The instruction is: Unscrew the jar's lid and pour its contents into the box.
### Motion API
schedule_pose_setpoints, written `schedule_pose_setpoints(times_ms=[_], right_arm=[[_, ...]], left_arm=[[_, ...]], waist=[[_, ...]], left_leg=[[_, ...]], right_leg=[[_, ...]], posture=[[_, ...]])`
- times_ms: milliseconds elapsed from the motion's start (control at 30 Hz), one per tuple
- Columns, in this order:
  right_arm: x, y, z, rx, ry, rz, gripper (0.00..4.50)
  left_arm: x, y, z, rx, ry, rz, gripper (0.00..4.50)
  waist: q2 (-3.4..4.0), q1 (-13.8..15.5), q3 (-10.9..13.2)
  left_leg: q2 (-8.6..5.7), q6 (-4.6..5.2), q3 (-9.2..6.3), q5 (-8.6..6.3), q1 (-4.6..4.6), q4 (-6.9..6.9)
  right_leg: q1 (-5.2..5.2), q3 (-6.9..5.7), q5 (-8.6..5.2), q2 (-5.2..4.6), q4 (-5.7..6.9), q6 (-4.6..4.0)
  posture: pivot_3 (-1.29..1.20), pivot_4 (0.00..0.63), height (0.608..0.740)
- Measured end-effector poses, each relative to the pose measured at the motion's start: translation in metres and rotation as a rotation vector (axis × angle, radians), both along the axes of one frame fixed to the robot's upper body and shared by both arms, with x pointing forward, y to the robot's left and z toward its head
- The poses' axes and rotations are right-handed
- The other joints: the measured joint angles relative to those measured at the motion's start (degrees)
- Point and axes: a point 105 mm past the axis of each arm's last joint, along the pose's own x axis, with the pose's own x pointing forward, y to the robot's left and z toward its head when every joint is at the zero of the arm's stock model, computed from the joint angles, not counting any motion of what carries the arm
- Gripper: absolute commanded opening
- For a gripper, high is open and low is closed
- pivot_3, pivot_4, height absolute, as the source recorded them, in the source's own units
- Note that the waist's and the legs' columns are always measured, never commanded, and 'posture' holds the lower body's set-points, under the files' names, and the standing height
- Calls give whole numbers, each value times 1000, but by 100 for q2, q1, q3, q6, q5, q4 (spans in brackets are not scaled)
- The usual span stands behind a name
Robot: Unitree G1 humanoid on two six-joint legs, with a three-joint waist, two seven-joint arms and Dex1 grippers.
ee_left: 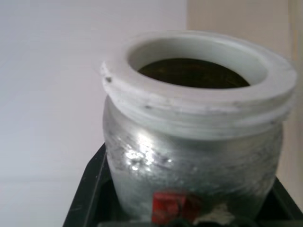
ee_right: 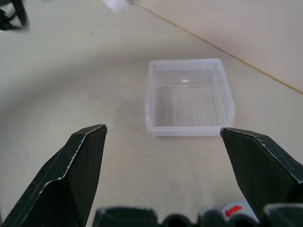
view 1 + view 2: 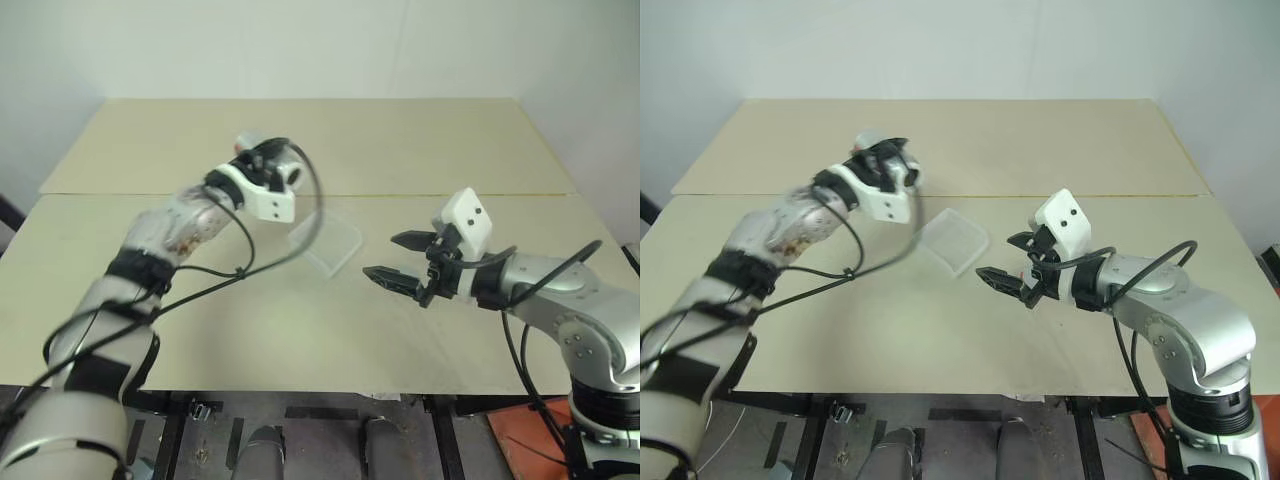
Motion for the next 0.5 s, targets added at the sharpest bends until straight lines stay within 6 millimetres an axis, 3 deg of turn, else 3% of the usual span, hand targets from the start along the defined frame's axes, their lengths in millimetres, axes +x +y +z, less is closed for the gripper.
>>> schedule_pose_setpoints(times_ms=[100,200,367,500], right_arm=[[-2,3,7,0,-10,35,4456],[-3,6,9,9,-7,61,4456],[-3,6,11,20,-15,55,4456],[-6,9,13,29,-28,57,4456]], left_arm=[[1,-27,8,200,-213,-92,1909],[-6,-57,-10,412,-304,-245,1909],[-2,-64,-39,581,-275,-266,1909],[3,-64,-27,590,-306,-224,1909]], waist=[[0,65,0],[0,91,0],[-2,55,1],[-4,84,2]], left_leg=[[-3,0,1,0,-13,0],[-4,-1,4,0,-25,-1],[-3,-3,5,2,-30,-3],[-4,-3,5,2,-32,-2]], right_leg=[[-4,-2,3,-5,-2,8],[-12,-3,4,-7,9,10],[-23,-3,4,-6,11,10],[-22,-3,4,-7,12,11]], posture=[[0,150,740],[0,150,740],[0,150,740],[0,150,740]])
